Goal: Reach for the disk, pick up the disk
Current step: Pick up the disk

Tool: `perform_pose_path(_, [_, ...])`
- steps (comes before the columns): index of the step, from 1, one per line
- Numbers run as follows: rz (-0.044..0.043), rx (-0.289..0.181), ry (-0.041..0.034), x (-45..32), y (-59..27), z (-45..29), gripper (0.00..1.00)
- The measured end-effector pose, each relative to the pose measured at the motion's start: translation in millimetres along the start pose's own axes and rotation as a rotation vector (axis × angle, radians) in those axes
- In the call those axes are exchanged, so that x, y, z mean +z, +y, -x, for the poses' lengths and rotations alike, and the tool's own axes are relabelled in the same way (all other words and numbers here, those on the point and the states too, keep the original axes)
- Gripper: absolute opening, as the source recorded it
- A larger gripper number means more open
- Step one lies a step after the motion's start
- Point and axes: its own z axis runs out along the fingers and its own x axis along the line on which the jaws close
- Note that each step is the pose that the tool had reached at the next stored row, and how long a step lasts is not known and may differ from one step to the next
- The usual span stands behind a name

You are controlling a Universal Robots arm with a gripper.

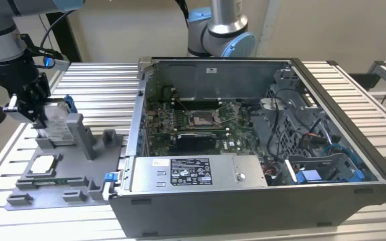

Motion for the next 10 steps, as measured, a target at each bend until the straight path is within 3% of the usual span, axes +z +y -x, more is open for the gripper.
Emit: perform_pose_path(10, [0.0,0.0,0.0,0.4,0.0,0.0,0.0])
